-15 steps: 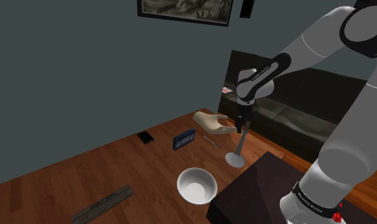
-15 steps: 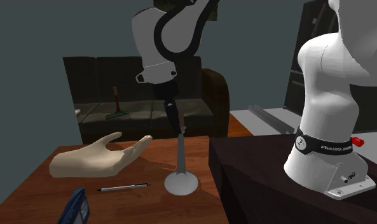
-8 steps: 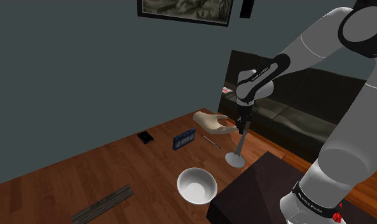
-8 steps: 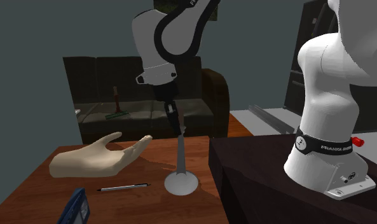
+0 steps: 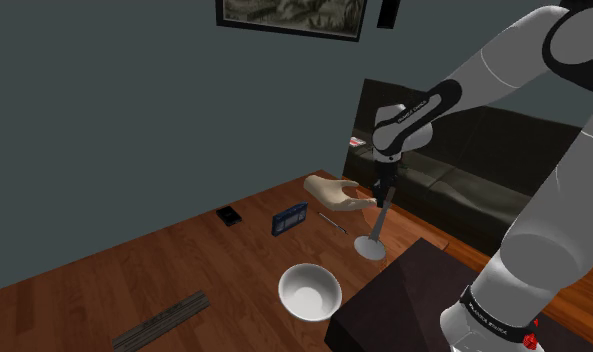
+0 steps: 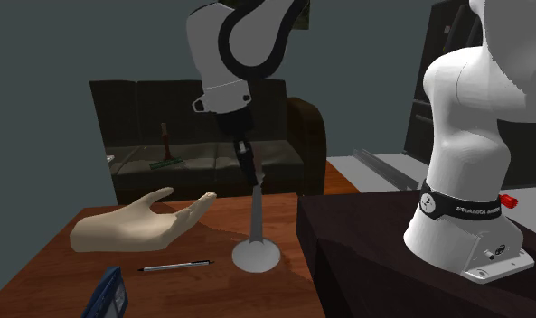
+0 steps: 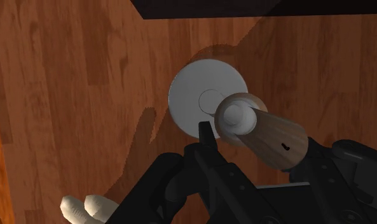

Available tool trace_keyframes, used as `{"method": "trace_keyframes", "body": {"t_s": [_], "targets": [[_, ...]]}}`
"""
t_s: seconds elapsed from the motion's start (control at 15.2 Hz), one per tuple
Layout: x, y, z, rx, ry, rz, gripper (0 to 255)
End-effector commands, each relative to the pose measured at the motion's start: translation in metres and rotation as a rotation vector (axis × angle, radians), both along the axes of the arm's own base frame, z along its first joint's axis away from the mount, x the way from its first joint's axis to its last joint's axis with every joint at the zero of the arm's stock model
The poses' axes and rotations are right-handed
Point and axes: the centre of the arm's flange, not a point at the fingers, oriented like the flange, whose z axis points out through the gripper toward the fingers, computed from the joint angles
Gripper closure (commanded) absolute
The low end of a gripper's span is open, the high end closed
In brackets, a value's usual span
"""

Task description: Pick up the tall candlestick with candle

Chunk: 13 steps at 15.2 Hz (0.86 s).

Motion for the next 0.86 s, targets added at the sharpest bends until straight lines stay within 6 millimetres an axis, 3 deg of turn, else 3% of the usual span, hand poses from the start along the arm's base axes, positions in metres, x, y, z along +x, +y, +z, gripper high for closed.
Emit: {"method": "trace_keyframes", "body": {"t_s": [0.0,0.66,0.79], "targets": [[-0.001,-0.001,0.010,0.000,0.000,0.000,255],[-0.001,-0.001,0.063,0.000,0.000,0.000,255],[-0.001,-0.001,0.064,0.000,0.000,0.000,255]]}}
